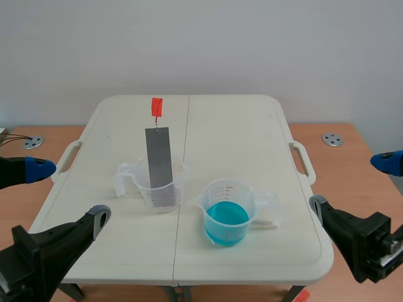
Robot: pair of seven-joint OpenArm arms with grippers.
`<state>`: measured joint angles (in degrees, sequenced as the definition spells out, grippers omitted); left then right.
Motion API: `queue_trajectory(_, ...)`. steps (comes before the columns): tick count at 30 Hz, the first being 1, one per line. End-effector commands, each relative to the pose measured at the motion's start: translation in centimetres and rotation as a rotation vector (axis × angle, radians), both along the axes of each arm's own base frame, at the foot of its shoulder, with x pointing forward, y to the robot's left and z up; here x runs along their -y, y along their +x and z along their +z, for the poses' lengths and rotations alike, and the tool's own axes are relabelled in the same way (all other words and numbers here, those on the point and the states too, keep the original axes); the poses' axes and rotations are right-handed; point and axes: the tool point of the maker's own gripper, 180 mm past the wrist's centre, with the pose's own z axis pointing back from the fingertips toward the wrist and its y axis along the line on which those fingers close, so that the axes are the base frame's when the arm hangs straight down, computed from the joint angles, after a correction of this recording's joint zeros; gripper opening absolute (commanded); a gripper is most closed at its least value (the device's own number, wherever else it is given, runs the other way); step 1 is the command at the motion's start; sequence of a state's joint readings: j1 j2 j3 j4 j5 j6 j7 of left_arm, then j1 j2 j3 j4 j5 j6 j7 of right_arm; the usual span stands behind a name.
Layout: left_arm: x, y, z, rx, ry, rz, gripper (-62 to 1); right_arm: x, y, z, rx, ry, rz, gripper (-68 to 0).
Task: Hold the metal plate by the orange handle, dip it into the blue solution, take it out and point at it, then put the plate back in the beaker on the left.
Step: 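Lift the metal plate out of the left beaker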
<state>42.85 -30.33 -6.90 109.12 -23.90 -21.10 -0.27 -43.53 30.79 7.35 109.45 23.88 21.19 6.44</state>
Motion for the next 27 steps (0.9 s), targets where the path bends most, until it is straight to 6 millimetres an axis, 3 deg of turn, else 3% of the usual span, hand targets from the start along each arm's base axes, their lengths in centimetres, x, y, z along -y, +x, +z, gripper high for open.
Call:
queue_trajectory(1, 0.2, 0.2, 0.7, 0.023, -0.017, -0.004, 1.4, -0.5, 0.4, 1.1, 0.037, 0.026, 0.006, -1.1)
queue_trajectory(24, -0.2, 0.0, -0.2, 0.001, 0.028, 0.012, 1.4, -0.5, 0.4, 1.1, 0.038, 0.026, 0.005, -1.1)
queue_trajectory(25, -0.4, 0.0, -0.4, -0.002, 0.038, 0.022, -0.4, -0.5, 0.4, 1.1, 0.039, 0.027, 0.005, -1.1)
queue_trajectory(27, -0.7, -0.1, -0.5, 0.003, 0.06, 0.027, -25.2, -0.6, 0.5, 1.2, 0.044, 0.028, 0.005, -1.1)
